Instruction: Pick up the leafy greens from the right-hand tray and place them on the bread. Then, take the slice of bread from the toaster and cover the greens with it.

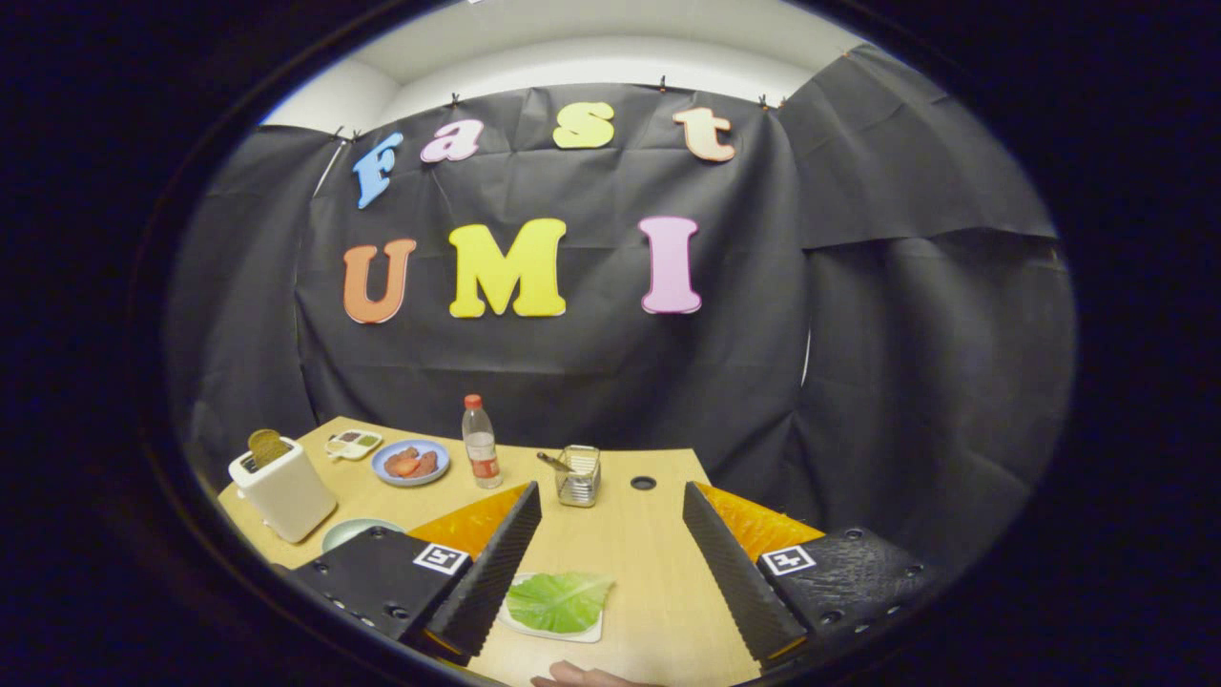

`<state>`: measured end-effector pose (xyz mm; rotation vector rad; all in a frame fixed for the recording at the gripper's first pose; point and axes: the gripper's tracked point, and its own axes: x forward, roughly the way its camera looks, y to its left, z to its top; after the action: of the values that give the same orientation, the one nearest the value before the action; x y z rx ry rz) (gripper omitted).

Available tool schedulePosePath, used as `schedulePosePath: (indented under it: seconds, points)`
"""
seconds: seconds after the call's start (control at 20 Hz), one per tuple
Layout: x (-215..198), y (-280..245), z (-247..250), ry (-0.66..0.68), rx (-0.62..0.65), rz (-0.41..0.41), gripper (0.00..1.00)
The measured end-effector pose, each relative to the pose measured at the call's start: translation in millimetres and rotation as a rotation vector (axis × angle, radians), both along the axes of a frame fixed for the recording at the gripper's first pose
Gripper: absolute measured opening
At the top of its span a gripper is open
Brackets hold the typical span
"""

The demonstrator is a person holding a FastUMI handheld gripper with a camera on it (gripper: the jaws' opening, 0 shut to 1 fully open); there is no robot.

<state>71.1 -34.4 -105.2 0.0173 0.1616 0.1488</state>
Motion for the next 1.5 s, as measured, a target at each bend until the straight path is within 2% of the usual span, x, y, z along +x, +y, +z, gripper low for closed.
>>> schedulePosePath:
  seconds: [0.1, 0.2, 0.35, 0.6, 1.0, 1.15, 1.25, 1.5]
  points:
    - [13.8, 3.0, -26.7, 0.055, -0.02, 0.018, 0.95]
    - [25.7, 18.0, -56.2, 0.136, -0.014, 0.08, 0.95]
    - [52.9, 25.6, -95.4, 0.244, -0.013, 0.106, 0.96]
    - [97.5, 34.1, -154.7, 0.376, -0.062, 0.102, 0.96]
    - [118.6, 42.4, -224.6, 0.588, -0.051, 0.094, 0.94]
    - [122.9, 45.7, -242.8, 0.643, -0.053, 0.095, 0.8]
    - [124.4, 47.6, -250.5, 0.664, -0.056, 0.092, 0.77]
    - [126.1, 52.3, -250.0, 0.659, -0.072, 0.086, 0.51]
